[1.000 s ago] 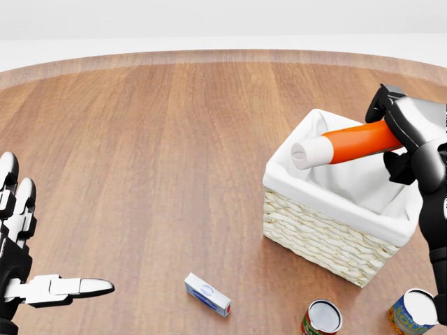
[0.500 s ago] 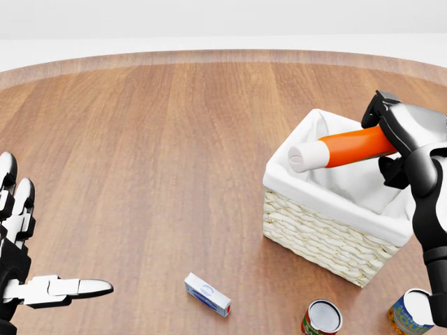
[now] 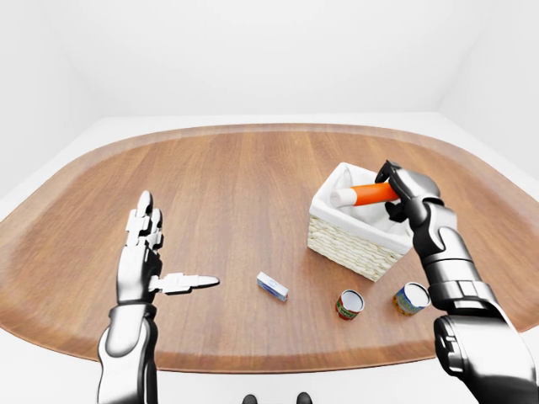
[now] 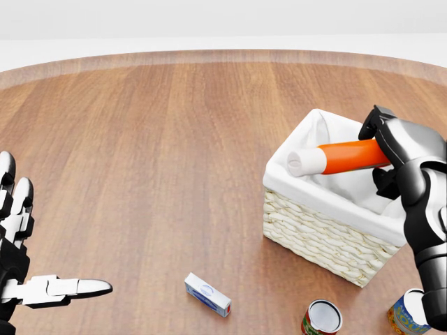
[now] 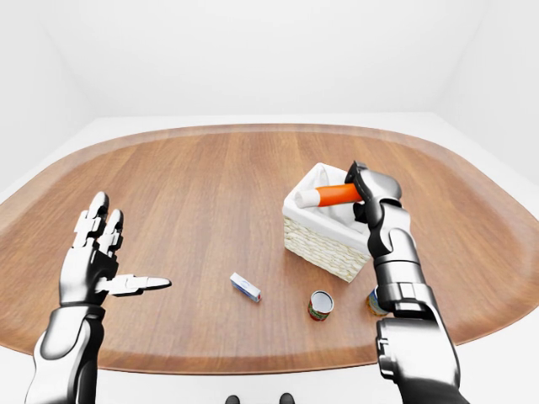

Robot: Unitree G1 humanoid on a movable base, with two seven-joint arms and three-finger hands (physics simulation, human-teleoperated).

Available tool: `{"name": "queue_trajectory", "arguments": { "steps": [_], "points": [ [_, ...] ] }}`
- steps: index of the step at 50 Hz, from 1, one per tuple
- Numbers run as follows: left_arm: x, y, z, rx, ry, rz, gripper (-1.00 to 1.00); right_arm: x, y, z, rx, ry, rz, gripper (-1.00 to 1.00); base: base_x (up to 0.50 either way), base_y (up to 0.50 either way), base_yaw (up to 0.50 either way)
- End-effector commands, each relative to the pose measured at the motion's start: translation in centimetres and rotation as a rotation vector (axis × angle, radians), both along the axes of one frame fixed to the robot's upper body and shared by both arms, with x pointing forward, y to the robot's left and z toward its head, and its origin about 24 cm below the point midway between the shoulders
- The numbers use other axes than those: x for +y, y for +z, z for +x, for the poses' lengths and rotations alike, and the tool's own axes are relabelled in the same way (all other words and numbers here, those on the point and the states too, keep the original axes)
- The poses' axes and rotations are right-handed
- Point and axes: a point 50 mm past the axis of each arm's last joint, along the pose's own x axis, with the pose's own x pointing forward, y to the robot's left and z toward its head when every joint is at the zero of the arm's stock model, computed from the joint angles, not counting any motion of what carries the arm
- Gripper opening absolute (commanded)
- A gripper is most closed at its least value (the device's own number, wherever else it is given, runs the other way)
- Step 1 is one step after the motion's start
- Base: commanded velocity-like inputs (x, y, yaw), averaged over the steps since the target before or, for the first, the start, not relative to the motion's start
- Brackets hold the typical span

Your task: Pick up the ketchup, and put it in the basket.

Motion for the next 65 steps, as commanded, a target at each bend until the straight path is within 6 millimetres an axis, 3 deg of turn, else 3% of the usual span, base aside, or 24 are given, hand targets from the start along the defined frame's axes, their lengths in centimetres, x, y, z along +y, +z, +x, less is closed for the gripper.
{"name": "queue_trajectory", "arguments": {
  "steps": [1,30,31,32,65],
  "points": [
    [-0.02,-0.08,0.05,0.003,0.000,0.000,1.00,-0.31,-0.29,0.08,-0.029,-0.022,0.045,-1.00,0.00,0.00,0.00],
    [-0.03,-0.24,0.12,0.011,-0.002,0.003,1.00,-0.56,-1.00,0.19,-0.018,-0.042,0.056,-1.00,0.00,0.00,0.00],
    [-0.03,-0.23,0.13,0.011,-0.002,0.003,1.00,-0.49,-0.79,0.23,-0.024,-0.038,0.059,-0.29,0.00,0.00,0.00],
    [-0.02,-0.28,0.15,0.013,-0.002,0.002,1.00,-0.41,-0.57,0.29,-0.029,-0.034,0.067,1.00,0.00,0.00,0.00],
    [-0.04,-0.12,0.06,0.007,-0.004,0.006,1.00,-0.27,-0.84,0.25,-0.028,-0.032,0.064,1.00,0.00,0.00,0.00]
  ]
}}
